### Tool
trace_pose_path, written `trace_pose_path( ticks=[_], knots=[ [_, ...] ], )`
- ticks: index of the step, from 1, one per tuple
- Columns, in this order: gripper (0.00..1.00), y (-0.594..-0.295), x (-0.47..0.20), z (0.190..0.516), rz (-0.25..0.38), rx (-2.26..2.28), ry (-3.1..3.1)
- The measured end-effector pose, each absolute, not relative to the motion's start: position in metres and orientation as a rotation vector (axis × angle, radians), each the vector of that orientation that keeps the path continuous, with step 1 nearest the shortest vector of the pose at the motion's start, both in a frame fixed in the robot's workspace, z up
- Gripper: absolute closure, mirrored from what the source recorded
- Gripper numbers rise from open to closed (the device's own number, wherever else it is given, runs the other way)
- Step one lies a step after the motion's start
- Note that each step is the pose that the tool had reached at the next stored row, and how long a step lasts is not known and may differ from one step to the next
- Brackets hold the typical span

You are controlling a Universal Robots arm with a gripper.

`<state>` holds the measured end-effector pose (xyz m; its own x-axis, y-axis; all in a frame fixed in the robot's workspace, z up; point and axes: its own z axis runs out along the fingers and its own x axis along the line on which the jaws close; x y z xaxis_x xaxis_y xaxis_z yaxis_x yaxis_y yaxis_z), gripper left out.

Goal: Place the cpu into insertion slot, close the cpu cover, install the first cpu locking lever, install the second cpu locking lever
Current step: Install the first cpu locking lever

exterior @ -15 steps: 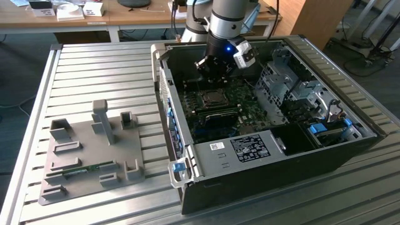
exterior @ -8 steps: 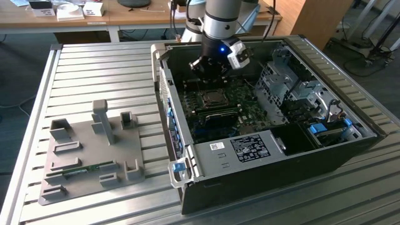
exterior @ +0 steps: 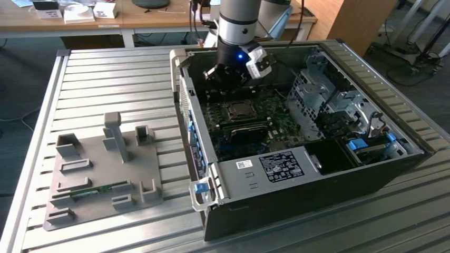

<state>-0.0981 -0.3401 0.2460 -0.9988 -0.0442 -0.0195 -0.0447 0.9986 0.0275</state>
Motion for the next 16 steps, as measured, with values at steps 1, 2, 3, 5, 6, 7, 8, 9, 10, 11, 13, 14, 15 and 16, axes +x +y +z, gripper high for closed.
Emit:
trace_pose_path(
  ticks=[1,2,3,5,6,7,8,9,10,11,13,14,15,16],
  knots=[
    [0.89,-0.3401,-0.0994,0.246,0.044,-0.069,3.121],
    [0.89,-0.3401,-0.0997,0.2459,0.044,-0.069,3.121],
    [0.89,-0.3401,-0.0998,0.246,0.046,-0.07,3.121],
    [0.89,-0.3402,-0.0998,0.246,0.07,-0.069,3.12],
    [0.89,-0.3402,-0.0998,0.246,0.082,-0.069,3.119],
    [0.89,-0.3402,-0.0998,0.2461,0.093,-0.069,3.119],
    [0.89,-0.3402,-0.0998,0.2461,0.104,-0.069,3.118],
    [0.89,-0.3402,-0.0998,0.2462,0.12,-0.069,3.118],
    [0.89,-0.3402,-0.0999,0.2462,0.13,-0.068,3.117],
    [0.89,-0.3402,-0.1004,0.2462,0.136,-0.068,3.117],
    [0.89,-0.3402,-0.1027,0.2461,0.146,-0.068,3.116],
    [0.89,-0.3402,-0.1041,0.2461,0.148,-0.068,3.116],
    [0.89,-0.3402,-0.1055,0.2461,0.149,-0.068,3.116],
    [0.89,-0.3402,-0.107,0.246,0.15,-0.068,3.116]
  ],
)
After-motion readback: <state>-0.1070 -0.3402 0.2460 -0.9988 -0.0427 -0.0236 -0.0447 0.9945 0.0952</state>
